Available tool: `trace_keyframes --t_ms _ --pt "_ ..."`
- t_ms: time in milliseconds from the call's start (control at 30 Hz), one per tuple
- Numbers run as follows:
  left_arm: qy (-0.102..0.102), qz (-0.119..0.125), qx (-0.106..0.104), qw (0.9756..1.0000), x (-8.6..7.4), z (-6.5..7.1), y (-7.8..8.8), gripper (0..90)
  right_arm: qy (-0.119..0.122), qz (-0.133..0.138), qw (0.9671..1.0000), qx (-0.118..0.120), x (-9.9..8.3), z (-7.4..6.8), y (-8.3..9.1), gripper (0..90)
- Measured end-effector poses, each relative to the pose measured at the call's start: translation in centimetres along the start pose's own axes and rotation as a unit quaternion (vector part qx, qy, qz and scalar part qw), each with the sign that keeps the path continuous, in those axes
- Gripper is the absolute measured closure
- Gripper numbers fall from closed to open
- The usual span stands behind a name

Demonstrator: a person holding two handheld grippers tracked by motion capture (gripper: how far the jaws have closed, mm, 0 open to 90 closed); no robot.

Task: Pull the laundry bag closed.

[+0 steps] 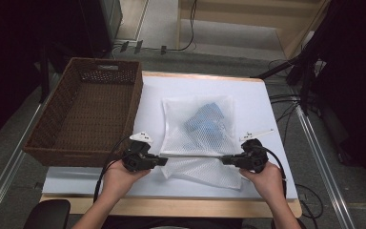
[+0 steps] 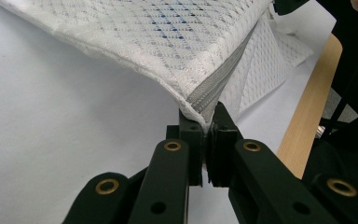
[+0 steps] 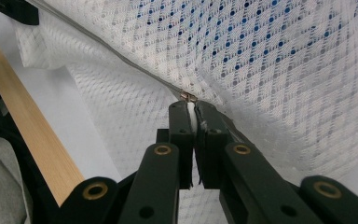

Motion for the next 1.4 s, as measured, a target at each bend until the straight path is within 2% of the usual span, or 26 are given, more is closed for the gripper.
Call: trace_keyframes --t_ms 300,567,967,1067,1200,1300,1400 --pt "0.001 0.002 0.002 1.0 0.0 -0.1 0.1 87.6 -0.001 0.004 1.0 0.0 0.0 0.2 0.3 88.6" --pt "-0.001 0.0 0.0 1.0 -0.1 0.0 0.0 87.6 -0.018 0.007 0.9997 -0.013 -0.8 1.6 1.3 88.5" --pt "-0.001 -0.004 0.006 1.0 -0.2 -0.2 -0.2 87.6 -0.02 0.008 0.9997 -0.011 -0.8 1.8 1.6 88.5" --pt "0.004 -0.001 0.013 0.9999 -0.2 -0.6 0.1 87.7 -0.021 0.007 0.9995 -0.02 -0.9 2.2 1.6 88.6" --pt "0.003 -0.008 0.023 0.9997 -0.3 -0.7 0.0 87.8 -0.029 0.008 0.9991 -0.029 -1.0 3.1 2.1 88.6" --pt "0.004 -0.01 0.023 0.9997 -0.4 -0.8 0.0 87.8 -0.033 0.001 0.9983 -0.048 -1.3 3.7 2.3 88.6" --pt "0.003 -0.011 0.023 0.9997 -0.4 -0.8 0.0 87.8 -0.036 -0.003 0.9982 -0.049 -1.5 3.8 2.4 88.6"
Point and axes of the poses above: each handheld gripper's, and its own axes: y roughly backward along the jaws, x roughly out of its top, z roughly to its right, the point moved 6 cm from there along -y, roughly forward along the jaws, and after that the axes turned 8 degrees about -y, right-handed, at the moved point
